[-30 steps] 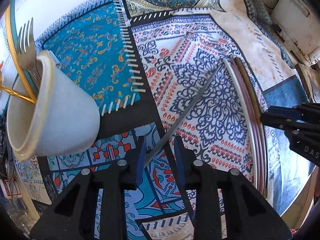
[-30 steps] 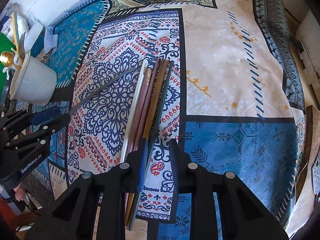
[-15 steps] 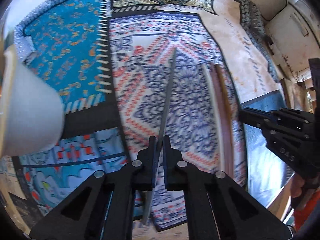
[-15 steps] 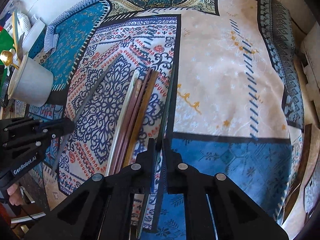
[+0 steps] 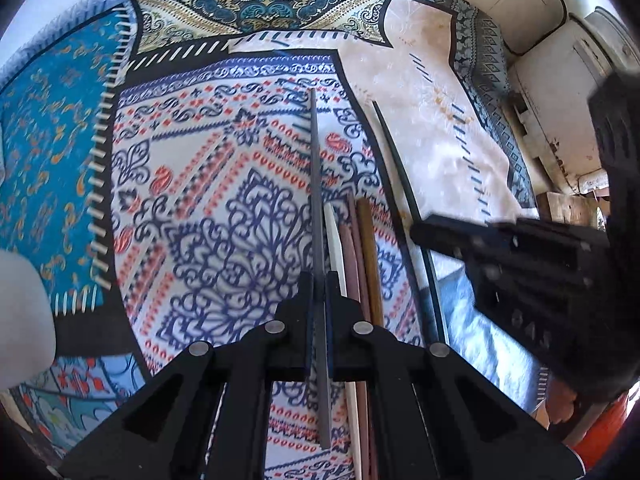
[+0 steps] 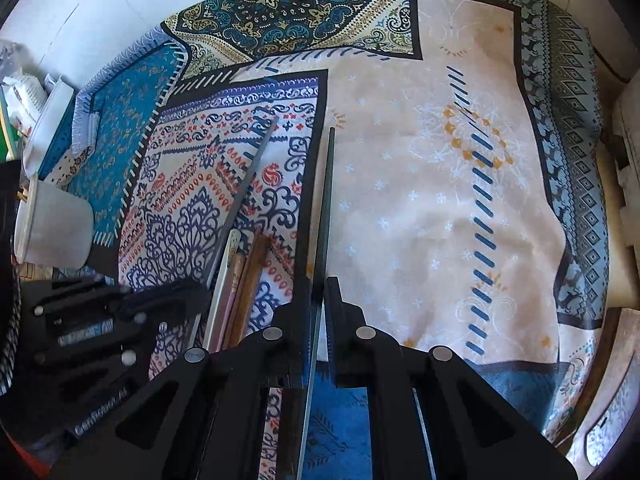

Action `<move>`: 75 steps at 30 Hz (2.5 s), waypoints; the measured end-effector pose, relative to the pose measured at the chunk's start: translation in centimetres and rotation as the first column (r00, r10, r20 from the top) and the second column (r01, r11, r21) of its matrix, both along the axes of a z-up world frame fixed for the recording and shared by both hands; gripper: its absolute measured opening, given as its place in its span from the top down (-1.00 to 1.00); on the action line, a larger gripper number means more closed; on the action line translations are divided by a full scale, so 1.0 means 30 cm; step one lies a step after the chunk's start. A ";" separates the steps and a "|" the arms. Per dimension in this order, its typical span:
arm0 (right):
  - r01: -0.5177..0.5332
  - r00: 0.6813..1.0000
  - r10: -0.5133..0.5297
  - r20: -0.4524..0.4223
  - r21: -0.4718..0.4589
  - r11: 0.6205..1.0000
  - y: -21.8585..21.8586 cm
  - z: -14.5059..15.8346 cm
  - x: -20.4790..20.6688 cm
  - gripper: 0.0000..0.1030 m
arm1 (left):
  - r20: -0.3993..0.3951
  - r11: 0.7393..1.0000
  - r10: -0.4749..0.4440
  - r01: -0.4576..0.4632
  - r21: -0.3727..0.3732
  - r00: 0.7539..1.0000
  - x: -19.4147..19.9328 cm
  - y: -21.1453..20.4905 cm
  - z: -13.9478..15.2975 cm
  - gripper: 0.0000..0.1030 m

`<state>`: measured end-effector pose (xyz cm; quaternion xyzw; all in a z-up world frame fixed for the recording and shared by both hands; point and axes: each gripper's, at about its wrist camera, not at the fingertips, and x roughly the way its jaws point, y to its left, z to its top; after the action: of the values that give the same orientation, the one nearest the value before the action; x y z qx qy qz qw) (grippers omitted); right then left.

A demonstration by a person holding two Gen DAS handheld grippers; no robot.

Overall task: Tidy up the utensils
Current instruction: 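Lift the dark chopstick with the left gripper while the right lifts its chopstick toward the cup, then lower the dark chopstick into the cup with the left gripper while the right inserts its chopstick, then open both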

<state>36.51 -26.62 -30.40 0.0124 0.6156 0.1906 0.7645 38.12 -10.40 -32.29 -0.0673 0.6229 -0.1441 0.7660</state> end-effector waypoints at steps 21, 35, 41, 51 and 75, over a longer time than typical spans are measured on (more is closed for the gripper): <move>0.020 0.999 -0.015 -0.050 0.108 0.994 0.010 -0.022 0.042 0.89 | -0.011 0.999 -0.049 0.049 -0.020 0.999 0.218 -0.137 -0.030 0.89; 0.040 0.995 -0.050 0.089 0.114 0.993 -0.028 0.155 -0.056 0.90 | 0.169 0.999 -0.019 0.012 0.044 0.985 0.074 -0.104 0.157 0.93; 0.035 0.985 -0.058 0.162 0.142 0.989 -0.011 0.259 -0.118 0.90 | 0.273 0.999 0.007 -0.018 0.040 0.962 -0.023 -0.017 0.293 0.93; -0.012 0.959 -0.033 0.280 0.159 0.987 0.085 0.432 -0.162 0.90 | 0.411 0.996 0.066 -0.086 0.030 0.909 -0.143 0.125 0.492 0.93; -0.198 0.878 0.071 0.473 0.225 0.954 0.453 0.760 -0.189 0.90 | 0.598 0.953 0.238 -0.304 0.009 0.765 -0.268 0.590 0.783 0.93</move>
<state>30.84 -13.04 -7.59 0.0264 0.3850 0.3224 0.8644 30.06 7.28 -8.80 -0.0679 0.3442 -0.0127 0.9363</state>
